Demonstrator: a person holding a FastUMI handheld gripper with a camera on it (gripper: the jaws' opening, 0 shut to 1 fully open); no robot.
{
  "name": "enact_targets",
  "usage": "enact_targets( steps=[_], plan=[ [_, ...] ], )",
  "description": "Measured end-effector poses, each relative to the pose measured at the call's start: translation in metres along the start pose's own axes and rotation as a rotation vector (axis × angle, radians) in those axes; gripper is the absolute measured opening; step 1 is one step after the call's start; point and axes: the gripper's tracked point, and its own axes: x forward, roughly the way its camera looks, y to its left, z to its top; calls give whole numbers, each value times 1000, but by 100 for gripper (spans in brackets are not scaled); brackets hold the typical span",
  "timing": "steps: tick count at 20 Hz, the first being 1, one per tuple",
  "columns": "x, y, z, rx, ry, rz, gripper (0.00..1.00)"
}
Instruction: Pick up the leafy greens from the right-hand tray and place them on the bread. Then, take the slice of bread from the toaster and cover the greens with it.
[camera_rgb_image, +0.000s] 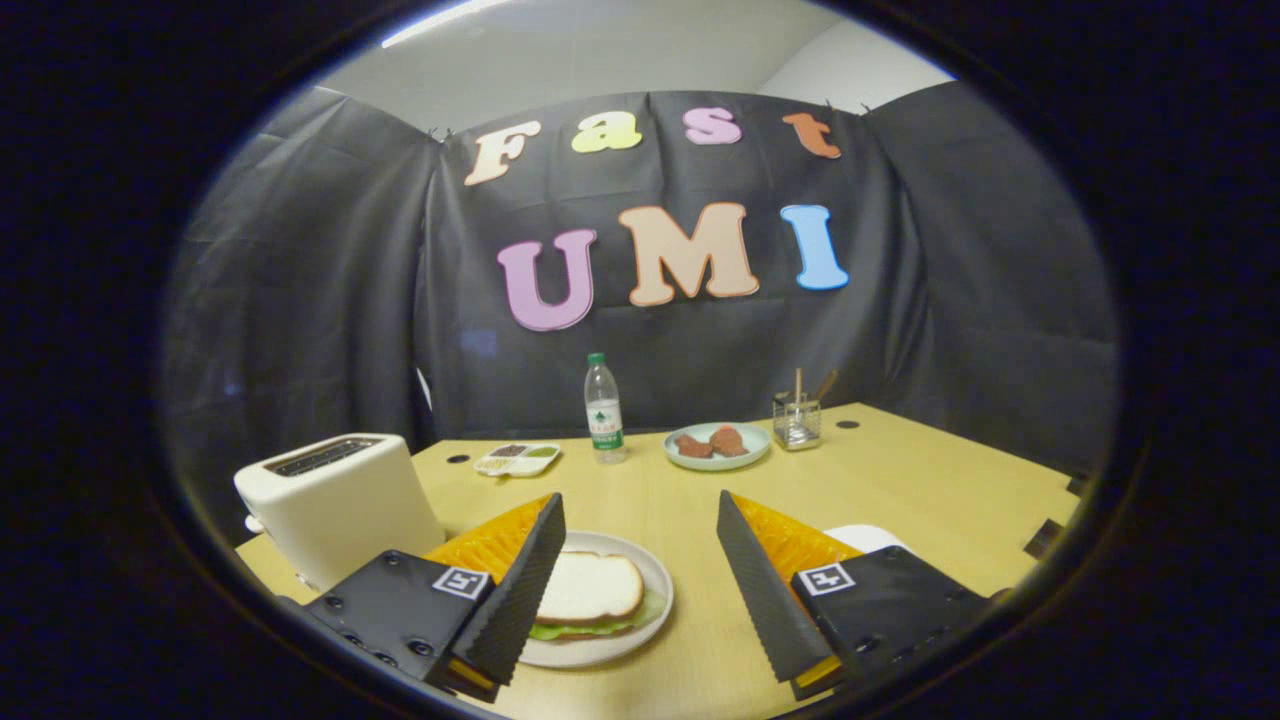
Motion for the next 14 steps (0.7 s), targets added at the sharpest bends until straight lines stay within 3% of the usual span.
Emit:
enact_targets(
  steps=[6, 14],
  plan=[
    [-30, -28, 53, -35, -98, -75, 96],
    [-55, -48, 66, -49, -112, -105, 96]
  ],
)
